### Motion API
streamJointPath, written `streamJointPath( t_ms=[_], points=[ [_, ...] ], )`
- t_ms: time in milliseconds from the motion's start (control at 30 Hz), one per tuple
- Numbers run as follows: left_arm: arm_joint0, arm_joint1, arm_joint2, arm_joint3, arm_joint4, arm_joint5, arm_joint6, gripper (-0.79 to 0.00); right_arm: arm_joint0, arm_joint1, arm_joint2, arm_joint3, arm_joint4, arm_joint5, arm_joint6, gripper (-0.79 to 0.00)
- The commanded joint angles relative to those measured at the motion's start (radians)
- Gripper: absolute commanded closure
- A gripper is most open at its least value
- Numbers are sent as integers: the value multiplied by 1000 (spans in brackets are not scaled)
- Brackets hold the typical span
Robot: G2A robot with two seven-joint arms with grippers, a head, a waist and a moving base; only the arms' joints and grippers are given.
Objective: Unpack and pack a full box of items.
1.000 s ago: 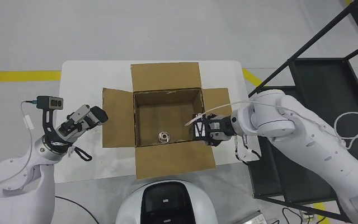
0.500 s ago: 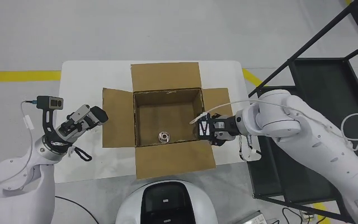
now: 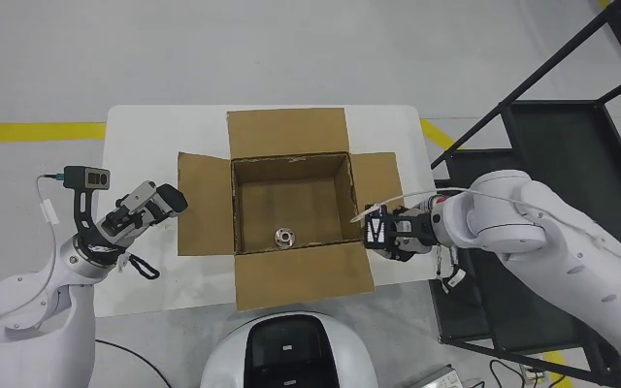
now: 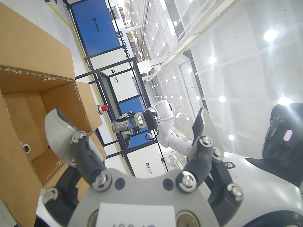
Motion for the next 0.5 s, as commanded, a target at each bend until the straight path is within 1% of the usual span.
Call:
streamJointPath(
  t_ms=[0,133,200,467],
  points=[
    [0,0,0,0,0,0,0,-785,-74,27,74,4,18,-9,-9,0],
    [0,0,0,0,0,0,0,-785,-181,55,182,8,40,-33,-39,0],
    [0,0,0,0,0,0,0,-785,-243,66,244,22,49,-47,-82,0],
    [0,0,0,0,0,0,0,-785,-431,82,417,127,2,-70,-204,0]
  ],
)
